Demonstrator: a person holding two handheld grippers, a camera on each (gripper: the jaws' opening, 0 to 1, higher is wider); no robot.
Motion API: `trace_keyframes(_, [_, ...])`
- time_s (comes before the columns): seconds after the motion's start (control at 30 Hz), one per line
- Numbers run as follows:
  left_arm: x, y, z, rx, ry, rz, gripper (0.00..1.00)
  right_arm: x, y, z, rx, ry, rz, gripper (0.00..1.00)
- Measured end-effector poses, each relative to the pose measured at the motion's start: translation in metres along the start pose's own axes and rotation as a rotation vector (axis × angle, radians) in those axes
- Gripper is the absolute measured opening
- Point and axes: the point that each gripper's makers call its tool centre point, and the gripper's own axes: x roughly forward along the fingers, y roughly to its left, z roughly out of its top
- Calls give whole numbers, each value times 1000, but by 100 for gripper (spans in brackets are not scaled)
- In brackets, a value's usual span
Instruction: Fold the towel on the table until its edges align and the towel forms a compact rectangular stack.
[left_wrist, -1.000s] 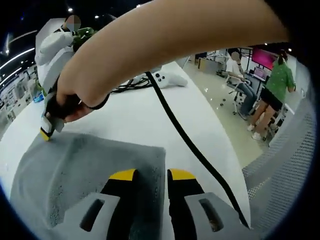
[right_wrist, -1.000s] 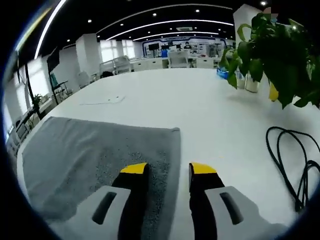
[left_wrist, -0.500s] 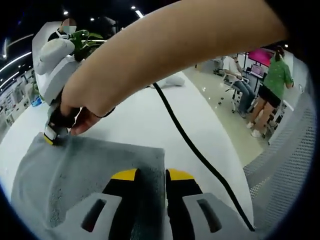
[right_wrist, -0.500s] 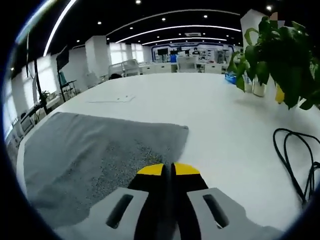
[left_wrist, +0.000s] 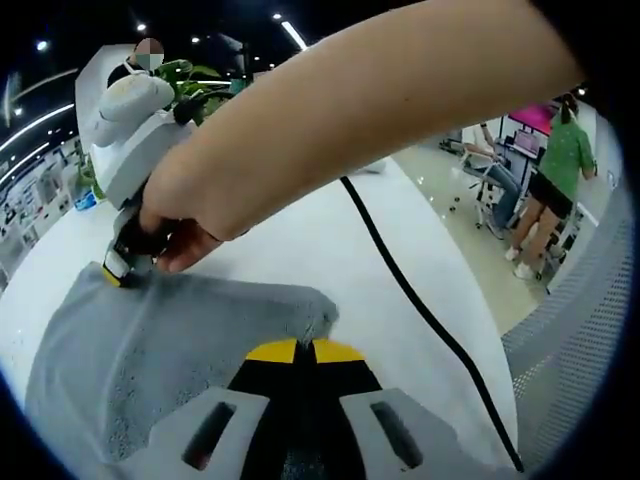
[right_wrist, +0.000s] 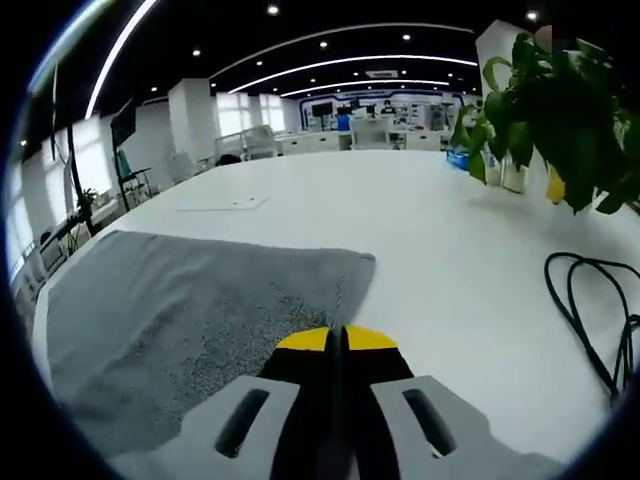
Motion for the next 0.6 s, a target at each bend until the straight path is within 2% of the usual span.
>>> trace_keyframes(0.13, [0,0,0,-9,-2,-4,3,2,-3,-1,6,-9,-1,1])
trace_keyframes(0.17, [-1,0,-1,-42,4,-4,3,3,-3,-1,19,-9,0,1])
trace_keyframes(0.23, [-1,1,0,-89,-1,-2,3,4,-5,0,61,19,8,1])
trace_keyframes(0.33, [-2,0,0,-81,1,5,2,5,-4,1,33,44,9,1])
trace_keyframes(0.37, [-4,2,1,-62,-4,28,2,5,-2,0,31,52,10,1])
trace_keyframes(0.43, [-7,1,10,-39,-35,34,2,3,-2,1,47,56,16,1])
trace_keyframes(0.5, [-12,4,22,-50,-77,48,2,2,-3,6,102,31,20,1])
trace_keyframes(0.6, [-17,9,27,-66,-90,56,2,-4,-2,15,133,8,22,1])
